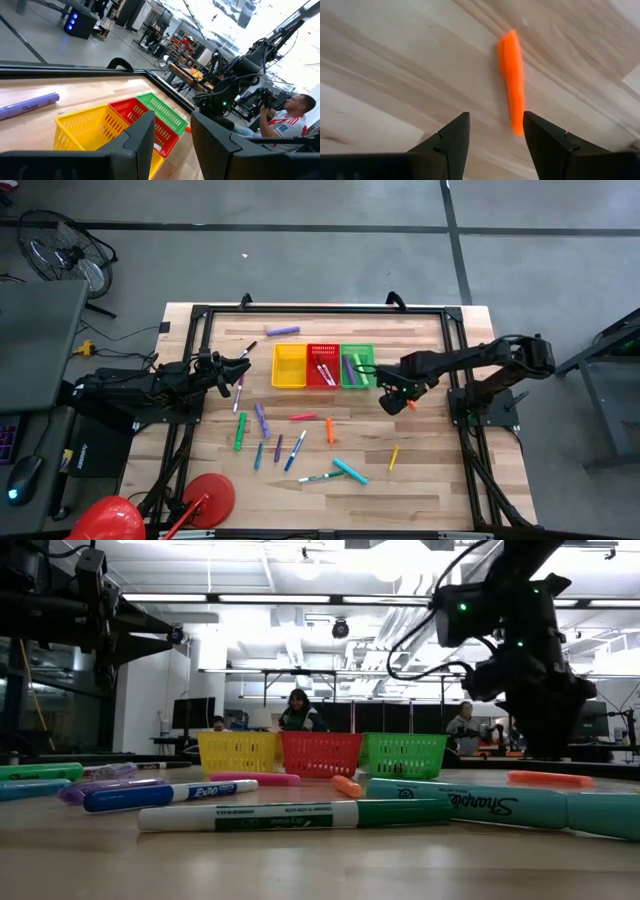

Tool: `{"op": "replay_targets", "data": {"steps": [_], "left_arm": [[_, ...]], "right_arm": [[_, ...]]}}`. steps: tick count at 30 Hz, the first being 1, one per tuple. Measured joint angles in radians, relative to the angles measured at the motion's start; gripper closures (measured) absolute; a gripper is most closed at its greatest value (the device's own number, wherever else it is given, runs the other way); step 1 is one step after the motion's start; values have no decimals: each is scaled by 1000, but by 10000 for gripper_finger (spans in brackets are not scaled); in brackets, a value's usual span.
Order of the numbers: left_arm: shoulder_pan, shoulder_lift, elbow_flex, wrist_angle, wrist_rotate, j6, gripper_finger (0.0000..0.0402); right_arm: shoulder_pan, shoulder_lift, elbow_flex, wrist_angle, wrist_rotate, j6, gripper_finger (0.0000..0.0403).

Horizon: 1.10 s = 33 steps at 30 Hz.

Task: Pick & Place Markers
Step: Put the top orange pen into the yellow bin

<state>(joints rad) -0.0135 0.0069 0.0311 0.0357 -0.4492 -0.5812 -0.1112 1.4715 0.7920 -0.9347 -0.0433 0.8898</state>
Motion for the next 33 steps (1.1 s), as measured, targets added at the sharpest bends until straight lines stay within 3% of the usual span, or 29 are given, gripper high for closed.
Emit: {"op": "replay_targets", "data": {"steps": [13, 28, 33], "left_arm": [[0, 0, 0, 0, 0, 0, 275], [0, 0, 0, 0, 0, 0, 275], [0, 0, 0, 0, 0, 0, 275]], "right_arm": [[-31, 5, -70, 55, 29, -13, 229], [-66, 125, -63, 114, -53, -109, 232], [-66, 126, -63, 114, -60, -111, 253]]}}
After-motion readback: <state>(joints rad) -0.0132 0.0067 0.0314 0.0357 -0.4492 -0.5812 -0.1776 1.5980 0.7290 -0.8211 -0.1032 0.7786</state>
